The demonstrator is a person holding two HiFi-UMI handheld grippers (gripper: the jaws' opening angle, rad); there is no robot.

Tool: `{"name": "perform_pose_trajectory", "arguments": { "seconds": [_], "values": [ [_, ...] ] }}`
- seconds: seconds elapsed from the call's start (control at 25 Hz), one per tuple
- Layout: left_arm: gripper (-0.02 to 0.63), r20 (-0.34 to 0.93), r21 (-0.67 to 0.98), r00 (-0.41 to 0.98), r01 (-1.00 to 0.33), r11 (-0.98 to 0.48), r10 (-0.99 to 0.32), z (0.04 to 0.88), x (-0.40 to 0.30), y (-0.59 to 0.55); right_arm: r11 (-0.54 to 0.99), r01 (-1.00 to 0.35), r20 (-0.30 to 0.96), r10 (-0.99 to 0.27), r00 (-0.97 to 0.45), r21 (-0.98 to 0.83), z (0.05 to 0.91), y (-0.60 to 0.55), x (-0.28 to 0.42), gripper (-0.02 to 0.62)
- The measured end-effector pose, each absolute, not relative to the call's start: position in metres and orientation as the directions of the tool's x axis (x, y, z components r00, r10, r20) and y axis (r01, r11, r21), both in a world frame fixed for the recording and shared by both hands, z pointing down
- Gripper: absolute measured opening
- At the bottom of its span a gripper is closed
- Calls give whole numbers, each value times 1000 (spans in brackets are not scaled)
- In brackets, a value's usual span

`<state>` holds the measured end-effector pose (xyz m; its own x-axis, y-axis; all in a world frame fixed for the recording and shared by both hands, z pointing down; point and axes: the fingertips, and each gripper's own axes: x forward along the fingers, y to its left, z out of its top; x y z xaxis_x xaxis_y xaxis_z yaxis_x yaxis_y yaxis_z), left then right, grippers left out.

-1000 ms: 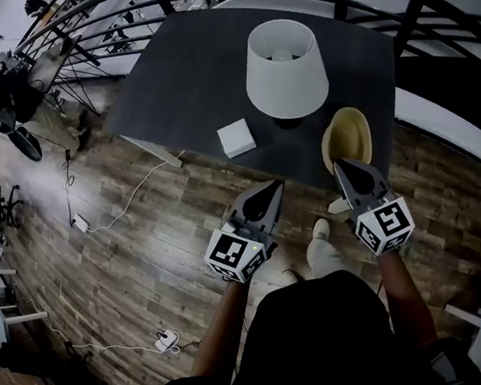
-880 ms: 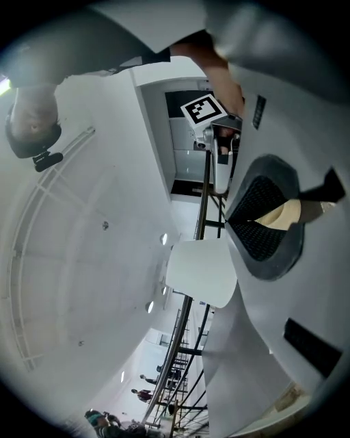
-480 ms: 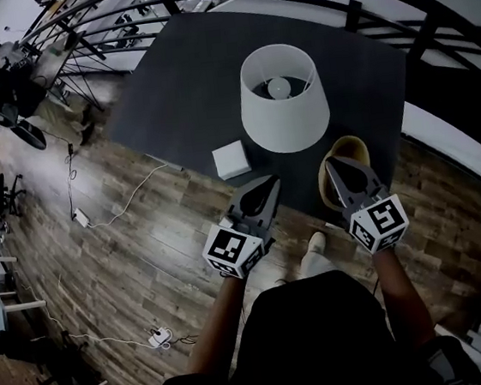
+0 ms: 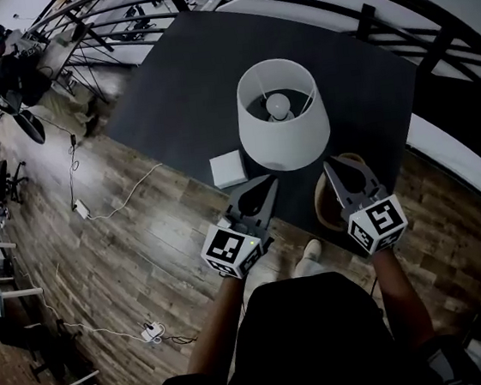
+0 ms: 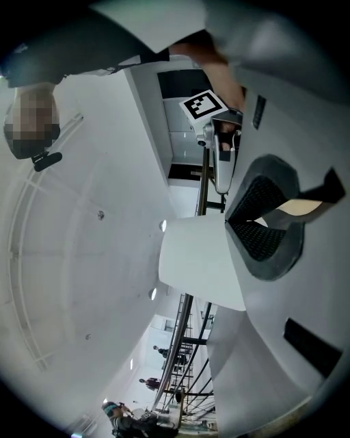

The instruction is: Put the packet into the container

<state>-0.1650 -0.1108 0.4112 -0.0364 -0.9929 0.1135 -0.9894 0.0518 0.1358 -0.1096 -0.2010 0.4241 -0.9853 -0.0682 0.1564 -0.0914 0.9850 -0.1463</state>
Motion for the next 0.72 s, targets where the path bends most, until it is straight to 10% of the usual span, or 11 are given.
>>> {"name": "perform_pose_trajectory", "arguments": {
  "seconds": [0.72],
  "values": [
    [8,126,163,-26,-985,46,-992,422,-193,-81,981,-115,176,-87,-980,-156,433,-185,-126,5]
  ]
}}
